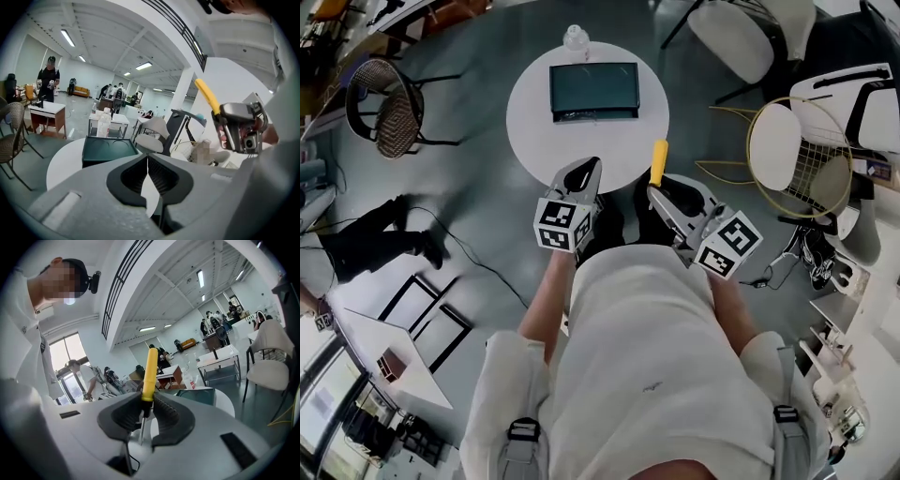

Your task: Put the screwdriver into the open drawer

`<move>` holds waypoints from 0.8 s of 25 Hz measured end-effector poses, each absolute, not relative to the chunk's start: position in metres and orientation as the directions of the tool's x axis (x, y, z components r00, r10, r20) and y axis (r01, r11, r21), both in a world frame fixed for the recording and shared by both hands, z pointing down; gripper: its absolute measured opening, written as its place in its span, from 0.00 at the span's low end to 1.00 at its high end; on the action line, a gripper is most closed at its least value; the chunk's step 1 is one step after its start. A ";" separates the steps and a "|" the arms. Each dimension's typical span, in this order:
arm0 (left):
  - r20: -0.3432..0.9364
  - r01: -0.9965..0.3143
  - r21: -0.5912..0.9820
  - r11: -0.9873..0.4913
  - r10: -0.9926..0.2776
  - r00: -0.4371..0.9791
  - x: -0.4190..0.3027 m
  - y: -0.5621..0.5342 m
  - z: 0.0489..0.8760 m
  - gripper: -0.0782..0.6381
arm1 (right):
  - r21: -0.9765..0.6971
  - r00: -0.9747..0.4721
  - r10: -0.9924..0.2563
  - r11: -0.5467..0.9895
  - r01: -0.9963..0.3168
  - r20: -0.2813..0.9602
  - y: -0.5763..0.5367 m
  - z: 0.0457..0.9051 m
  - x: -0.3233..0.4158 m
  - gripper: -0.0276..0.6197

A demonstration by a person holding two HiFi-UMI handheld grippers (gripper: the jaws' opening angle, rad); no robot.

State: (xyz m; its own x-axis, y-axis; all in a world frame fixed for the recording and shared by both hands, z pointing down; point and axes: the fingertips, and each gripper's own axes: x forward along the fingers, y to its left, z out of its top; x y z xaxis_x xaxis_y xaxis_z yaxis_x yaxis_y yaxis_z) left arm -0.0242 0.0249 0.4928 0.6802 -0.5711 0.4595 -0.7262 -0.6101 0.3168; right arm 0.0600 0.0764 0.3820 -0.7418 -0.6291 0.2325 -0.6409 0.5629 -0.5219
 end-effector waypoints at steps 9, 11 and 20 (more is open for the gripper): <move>0.547 -0.805 0.309 -0.507 -0.597 0.586 -0.024 0.002 0.557 0.13 | -0.533 -0.759 -0.593 0.564 -0.631 0.270 0.072 0.396 0.074 0.17; 0.566 -0.817 0.311 -0.485 -0.596 0.569 -0.023 -0.004 0.569 0.13 | -0.536 -0.761 -0.587 0.563 -0.629 0.275 0.069 0.398 0.080 0.17; 0.658 -0.861 0.297 -0.413 -0.564 0.498 -0.026 -0.022 0.625 0.17 | -0.552 -0.779 -0.552 0.567 -0.611 0.296 0.056 0.406 0.093 0.17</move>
